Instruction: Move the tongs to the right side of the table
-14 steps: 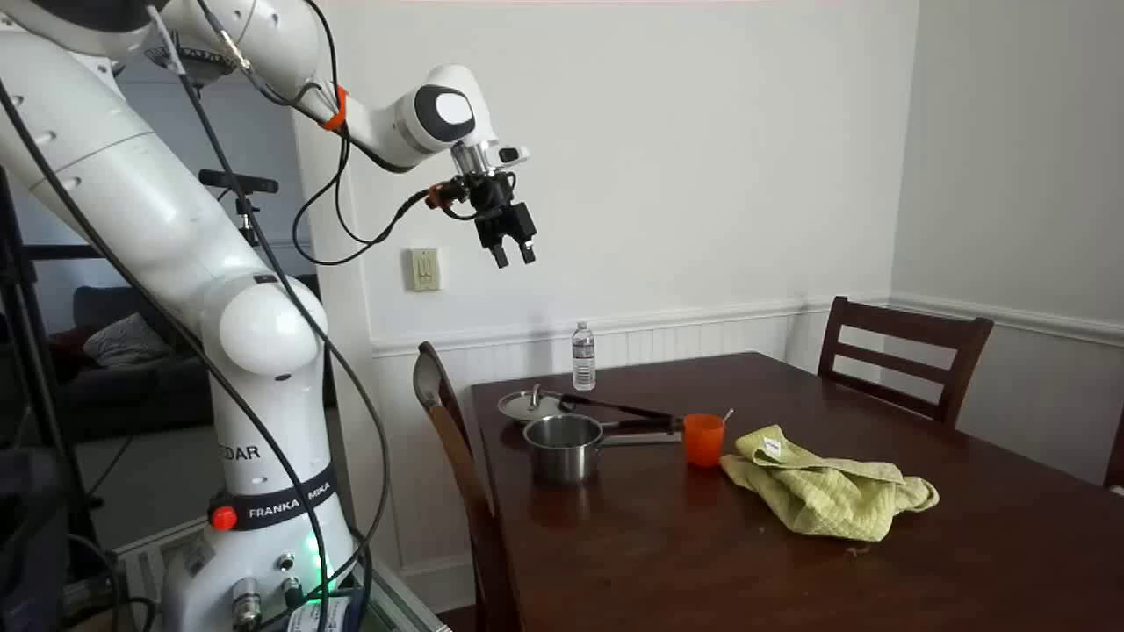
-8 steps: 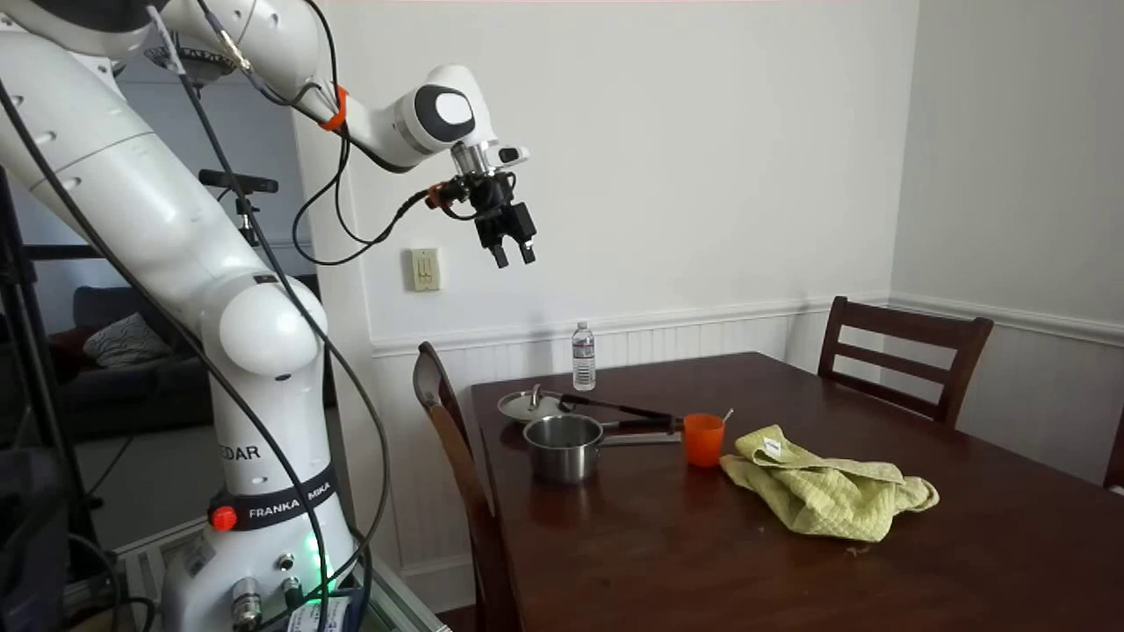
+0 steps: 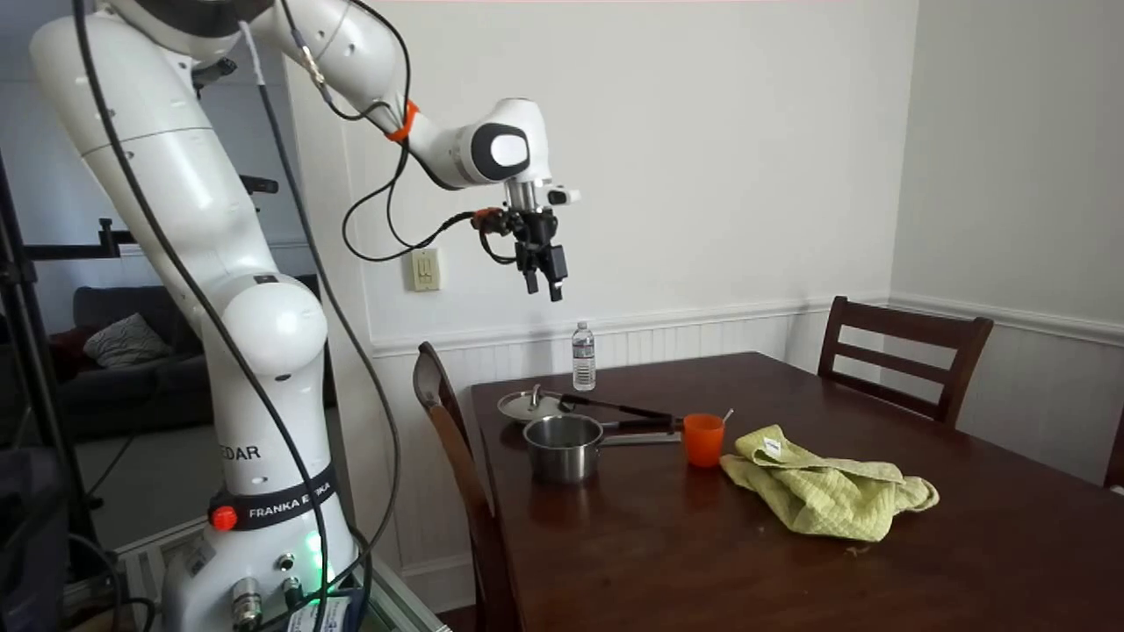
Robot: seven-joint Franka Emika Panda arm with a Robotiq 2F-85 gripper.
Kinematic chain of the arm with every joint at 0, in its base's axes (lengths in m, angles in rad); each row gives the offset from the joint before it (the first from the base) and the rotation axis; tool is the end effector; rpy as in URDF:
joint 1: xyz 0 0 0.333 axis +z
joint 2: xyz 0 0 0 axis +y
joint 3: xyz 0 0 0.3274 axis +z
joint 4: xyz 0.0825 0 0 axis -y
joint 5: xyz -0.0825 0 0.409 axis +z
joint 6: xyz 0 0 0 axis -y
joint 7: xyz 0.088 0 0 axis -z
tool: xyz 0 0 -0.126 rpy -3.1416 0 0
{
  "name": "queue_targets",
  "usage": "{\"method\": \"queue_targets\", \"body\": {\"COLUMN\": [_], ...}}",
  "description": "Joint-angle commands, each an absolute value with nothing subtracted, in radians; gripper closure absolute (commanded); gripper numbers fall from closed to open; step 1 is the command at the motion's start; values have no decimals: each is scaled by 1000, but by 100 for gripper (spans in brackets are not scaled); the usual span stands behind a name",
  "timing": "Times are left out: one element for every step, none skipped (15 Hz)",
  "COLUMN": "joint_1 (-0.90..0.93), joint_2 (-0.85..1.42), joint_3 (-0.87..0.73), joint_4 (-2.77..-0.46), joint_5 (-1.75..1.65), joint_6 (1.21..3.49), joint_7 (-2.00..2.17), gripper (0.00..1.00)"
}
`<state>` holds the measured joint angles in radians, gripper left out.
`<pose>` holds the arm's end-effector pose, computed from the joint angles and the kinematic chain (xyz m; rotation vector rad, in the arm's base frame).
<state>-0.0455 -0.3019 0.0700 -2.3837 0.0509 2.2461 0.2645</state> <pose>0.4858 0.0146 0.4318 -3.0591 0.4155 -0.2462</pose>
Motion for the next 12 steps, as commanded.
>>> {"method": "queue_targets", "body": {"joint_1": [-16, -21, -36, -31, -34, -28, -28, -28, -27, -26, -26, -24], "joint_2": [-40, 26, 91, 141, 191, 79, 119, 131, 130, 123, 114, 140], "joint_3": [2, 1, 12, 1, 2, 3, 3, 3, 3, 4, 3, 10], "joint_4": [-2205, -2141, -2080, -2026, -1970, -2112, -2077, -2074, -2076, -2080, -2084, -2054], "joint_5": [237, 272, 296, 321, 375, 302, 311, 310, 310, 309, 309, 342], "joint_6": [2255, 2232, 2223, 2192, 2148, 2233, 2225, 2228, 2229, 2229, 2229, 2217], "joint_7": [190, 217, 256, 274, 245, 243, 241, 241, 241, 241, 241, 250], "gripper": [0, 0, 0, 0, 0, 0, 0, 0, 0, 0, 0, 0]}}
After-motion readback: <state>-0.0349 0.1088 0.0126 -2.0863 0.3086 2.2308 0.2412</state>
